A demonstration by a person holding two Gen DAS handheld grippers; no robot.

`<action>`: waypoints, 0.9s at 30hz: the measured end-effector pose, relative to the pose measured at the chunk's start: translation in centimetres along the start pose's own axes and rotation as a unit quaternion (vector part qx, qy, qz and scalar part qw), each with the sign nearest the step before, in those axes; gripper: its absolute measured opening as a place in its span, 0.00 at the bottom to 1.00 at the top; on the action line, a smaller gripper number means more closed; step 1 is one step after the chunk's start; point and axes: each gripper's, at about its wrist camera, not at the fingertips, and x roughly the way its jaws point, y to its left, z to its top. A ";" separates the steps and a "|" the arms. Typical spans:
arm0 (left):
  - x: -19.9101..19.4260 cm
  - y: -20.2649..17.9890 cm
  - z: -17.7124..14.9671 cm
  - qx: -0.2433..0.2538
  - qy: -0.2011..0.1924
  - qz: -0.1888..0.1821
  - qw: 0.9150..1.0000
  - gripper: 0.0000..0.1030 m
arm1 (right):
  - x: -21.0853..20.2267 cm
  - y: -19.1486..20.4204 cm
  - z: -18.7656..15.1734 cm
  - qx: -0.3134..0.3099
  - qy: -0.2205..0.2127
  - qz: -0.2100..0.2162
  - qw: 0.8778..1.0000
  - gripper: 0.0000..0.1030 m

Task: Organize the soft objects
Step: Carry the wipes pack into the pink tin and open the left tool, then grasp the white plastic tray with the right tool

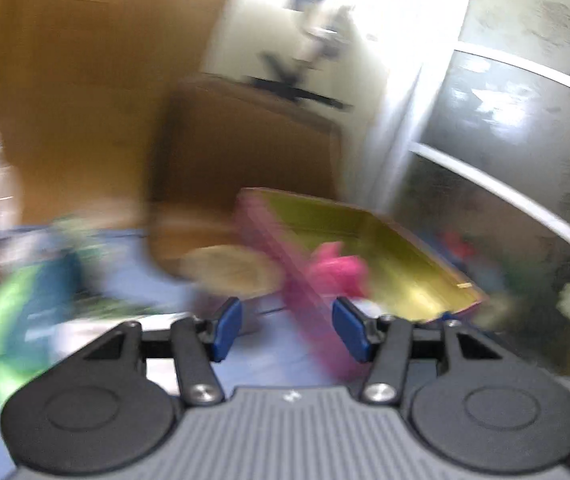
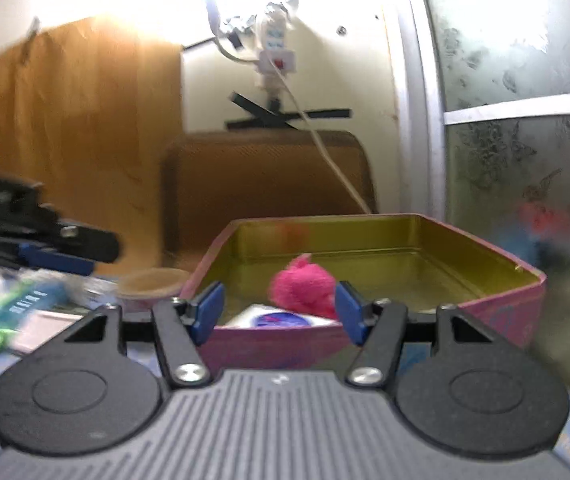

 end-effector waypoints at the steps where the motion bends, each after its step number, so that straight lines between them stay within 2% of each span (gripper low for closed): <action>1: -1.2 1.9 -0.9 -0.004 0.002 0.032 0.999 0.49 | -0.3 0.8 -0.2 0.000 0.005 0.021 1.000 0.58; 4: -3.2 6.3 -3.5 -0.019 0.024 0.105 0.994 0.47 | 0.2 3.6 -0.5 -0.010 0.045 0.102 0.994 0.45; 6: -4.1 8.5 -5.1 -0.033 0.031 0.135 0.990 0.47 | 1.7 5.7 -0.5 -0.013 0.083 0.150 0.985 0.41; 8: -4.8 10.2 -6.3 -0.056 0.033 0.153 0.986 0.47 | 3.5 7.8 -0.6 -0.010 0.117 0.180 0.977 0.41; 10: -5.2 11.3 -7.1 -0.074 0.020 0.150 0.986 0.45 | 6.1 9.2 -0.4 0.002 0.142 0.182 0.973 0.41; 15: -5.2 11.7 -7.2 -0.089 0.006 0.140 0.986 0.45 | 13.3 10.1 -0.3 0.082 0.209 0.168 0.960 0.42; 17: -5.5 11.7 -7.3 -0.094 0.002 0.137 0.986 0.45 | 15.2 10.4 -1.0 0.094 0.238 0.173 0.951 0.44; 18: -5.7 11.8 -7.4 -0.097 -0.001 0.137 0.986 0.45 | 15.4 10.5 -1.2 0.101 0.232 0.180 0.951 0.43; 21: -6.0 12.4 -7.6 -0.112 -0.009 0.138 0.984 0.45 | 14.1 9.9 -1.4 0.137 0.235 0.198 0.942 0.21; 22: -6.0 12.6 -7.7 -0.117 -0.010 0.135 0.984 0.45 | 13.0 9.3 -1.5 0.149 0.237 0.207 0.937 0.16; 27: -6.0 11.8 -7.4 -0.112 -0.006 0.126 0.986 0.46 | 5.9 6.3 -2.2 0.167 0.223 0.208 0.938 0.12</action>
